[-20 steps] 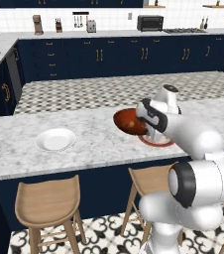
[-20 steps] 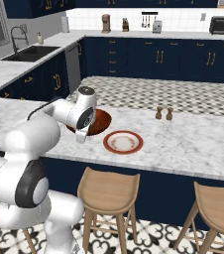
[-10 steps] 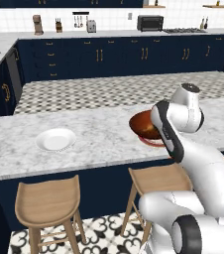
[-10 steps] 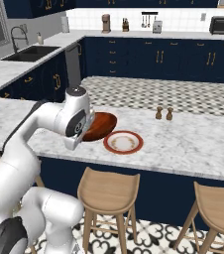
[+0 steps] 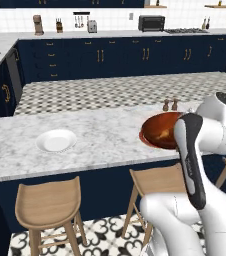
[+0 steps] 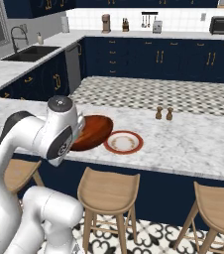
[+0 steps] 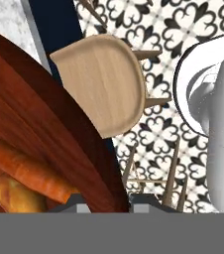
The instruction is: Pick the chicken drumstick and carrot from their plates and place them in the bowl. Then put the bowl in the fridge.
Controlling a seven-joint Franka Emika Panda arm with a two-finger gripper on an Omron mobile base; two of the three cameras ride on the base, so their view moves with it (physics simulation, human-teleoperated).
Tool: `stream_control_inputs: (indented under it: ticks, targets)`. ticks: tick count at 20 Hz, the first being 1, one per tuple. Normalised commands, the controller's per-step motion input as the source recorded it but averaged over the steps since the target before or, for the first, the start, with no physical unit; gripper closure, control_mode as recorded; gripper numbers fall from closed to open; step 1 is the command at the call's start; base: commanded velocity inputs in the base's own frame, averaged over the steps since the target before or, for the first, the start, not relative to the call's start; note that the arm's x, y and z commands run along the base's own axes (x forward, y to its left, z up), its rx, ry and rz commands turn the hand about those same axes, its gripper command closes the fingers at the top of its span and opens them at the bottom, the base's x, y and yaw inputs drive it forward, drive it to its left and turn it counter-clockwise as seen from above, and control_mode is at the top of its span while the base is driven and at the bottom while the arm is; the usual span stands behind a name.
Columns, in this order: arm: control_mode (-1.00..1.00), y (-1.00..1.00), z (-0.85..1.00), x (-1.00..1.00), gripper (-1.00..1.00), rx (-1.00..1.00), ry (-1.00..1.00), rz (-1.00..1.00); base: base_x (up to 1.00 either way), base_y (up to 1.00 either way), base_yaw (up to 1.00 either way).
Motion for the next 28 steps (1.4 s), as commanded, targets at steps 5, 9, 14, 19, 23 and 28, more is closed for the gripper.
stream_control_inputs:
  ticks: [5, 9, 14, 19, 23, 28]
  targets:
    - [-1.00, 0.00, 0.32, -0.52, 1.00, 0.27, -0.14, 0.06, 0.00, 0.00, 0.00]
    - [-1.00, 0.17, 0.25, -0.31, 1.00, 0.09, -0.20, 0.04, 0.00, 0.00, 0.00]
    - [-1.00, 0.35, 0.19, -0.33, 1.00, -0.06, -0.04, 0.00, 0.00, 0.00, 0.00]
    - [-1.00, 0.03, 0.14, -0.29, 1.00, -0.01, -0.01, 0.00, 0.00, 0.00, 0.00]
    - [1.00, -0.01, 0.05, -0.57, 1.00, 0.00, 0.00, -0.02, -0.24, -0.07, -0.01]
    - [1.00, 0.00, 0.00, 0.00, 1.00, 0.00, 0.00, 0.00, -0.72, -0.87, -0.11]
